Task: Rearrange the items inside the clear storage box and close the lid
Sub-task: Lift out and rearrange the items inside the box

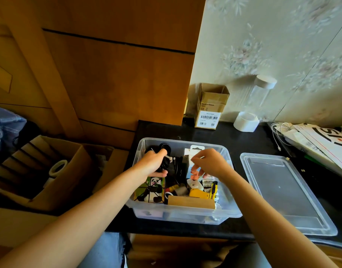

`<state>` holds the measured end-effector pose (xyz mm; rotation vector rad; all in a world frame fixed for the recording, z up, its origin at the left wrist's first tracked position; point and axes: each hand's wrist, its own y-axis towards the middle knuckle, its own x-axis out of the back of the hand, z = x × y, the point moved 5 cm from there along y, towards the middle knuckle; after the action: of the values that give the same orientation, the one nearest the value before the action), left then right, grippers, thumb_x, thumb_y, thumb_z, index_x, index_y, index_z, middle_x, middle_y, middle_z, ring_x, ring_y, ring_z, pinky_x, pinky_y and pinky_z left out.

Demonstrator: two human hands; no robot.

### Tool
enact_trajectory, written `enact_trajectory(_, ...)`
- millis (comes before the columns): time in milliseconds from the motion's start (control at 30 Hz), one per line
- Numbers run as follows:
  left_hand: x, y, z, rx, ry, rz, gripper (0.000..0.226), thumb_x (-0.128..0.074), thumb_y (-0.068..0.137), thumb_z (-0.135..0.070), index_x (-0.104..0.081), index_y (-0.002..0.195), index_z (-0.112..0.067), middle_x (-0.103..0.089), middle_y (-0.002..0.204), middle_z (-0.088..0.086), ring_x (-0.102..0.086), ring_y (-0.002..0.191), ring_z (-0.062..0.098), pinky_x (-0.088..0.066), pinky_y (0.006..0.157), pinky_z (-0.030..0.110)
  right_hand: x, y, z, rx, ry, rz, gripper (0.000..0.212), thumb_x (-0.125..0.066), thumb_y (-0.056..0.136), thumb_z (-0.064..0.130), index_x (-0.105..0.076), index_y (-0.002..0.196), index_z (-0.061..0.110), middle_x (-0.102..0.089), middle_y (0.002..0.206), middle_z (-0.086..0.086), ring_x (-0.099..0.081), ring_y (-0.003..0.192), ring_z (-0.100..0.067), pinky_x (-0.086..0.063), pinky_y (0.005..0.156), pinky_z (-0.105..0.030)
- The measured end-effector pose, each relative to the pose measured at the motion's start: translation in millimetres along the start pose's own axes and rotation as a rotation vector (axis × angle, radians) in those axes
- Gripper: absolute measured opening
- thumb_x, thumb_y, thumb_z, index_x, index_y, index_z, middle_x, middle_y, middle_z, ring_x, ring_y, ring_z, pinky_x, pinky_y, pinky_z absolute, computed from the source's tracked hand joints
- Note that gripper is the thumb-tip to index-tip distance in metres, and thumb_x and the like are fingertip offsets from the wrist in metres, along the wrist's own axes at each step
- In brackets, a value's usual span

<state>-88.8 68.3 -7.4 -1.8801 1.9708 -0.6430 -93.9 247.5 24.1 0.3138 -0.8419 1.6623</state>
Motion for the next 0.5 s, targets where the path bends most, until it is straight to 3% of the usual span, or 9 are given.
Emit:
enact_trajectory(100, 6, 6, -1, -0.043, 0.036, -0.054, 0.031, -0.045, 0.096, -0.028, -0.055, 0.110, -0.003, -0.063, 0.107, 0.019, -0.064, 0.077, 0.021, -0.059, 0.072, 0.032, -18, 12, -6, -0.050, -0.135, 0.061, 0.027, -0.050, 0.093, 0.016, -0.067, 0.102, -0.003, -0.069, 0.066, -0.002, -0.059, 0.050, -0.011, -0.052, 0.058, -0.024)
enact_trajectory(167, 8, 7, -2, -0.068, 0.024, -0.072, 0.027, -0.045, 0.095, -0.027, -0.056, 0.106, -0.005, -0.063, 0.106, 0.018, -0.065, 0.085, 0.024, -0.059, 0.076, 0.036, -35, 21, -5, -0.062, -0.251, 0.117, 0.029, -0.047, 0.094, 0.019, -0.064, 0.104, -0.003, -0.066, 0.060, 0.005, -0.055, 0.041, -0.007, -0.050, 0.052, -0.019)
enact_trajectory(267, 12, 8, -4, -0.090, 0.006, -0.086, 0.019, -0.047, 0.094, -0.026, -0.054, 0.098, -0.010, -0.059, 0.102, 0.014, -0.063, 0.100, 0.029, -0.056, 0.084, 0.042, -55, 36, -3, -0.068, -0.308, 0.119, 0.027, -0.044, 0.096, 0.021, -0.054, 0.082, 0.001, -0.073, 0.074, -0.005, -0.055, 0.037, -0.008, -0.044, 0.042, -0.016)
enact_trajectory(367, 14, 8, -4, -0.089, -0.021, -0.077, 0.017, -0.050, 0.094, -0.026, -0.054, 0.105, -0.012, -0.058, 0.112, 0.013, -0.061, 0.103, 0.026, -0.058, 0.079, 0.037, -67, 49, -8, -0.103, -0.315, 0.085, 0.030, -0.046, 0.096, 0.018, -0.049, 0.070, 0.005, -0.073, 0.084, -0.013, -0.063, 0.049, -0.015, -0.057, 0.059, -0.026)
enact_trajectory(500, 16, 9, -3, -0.082, -0.043, -0.054, 0.028, -0.051, 0.094, -0.025, -0.051, 0.118, -0.011, -0.054, 0.121, 0.014, -0.060, 0.106, 0.026, -0.059, 0.074, 0.032, -70, 55, -11, -0.088, -0.336, -0.007, 0.021, -0.047, 0.096, 0.017, -0.059, 0.088, 0.002, -0.072, 0.088, -0.015, -0.070, 0.075, -0.026, -0.058, 0.076, -0.036)
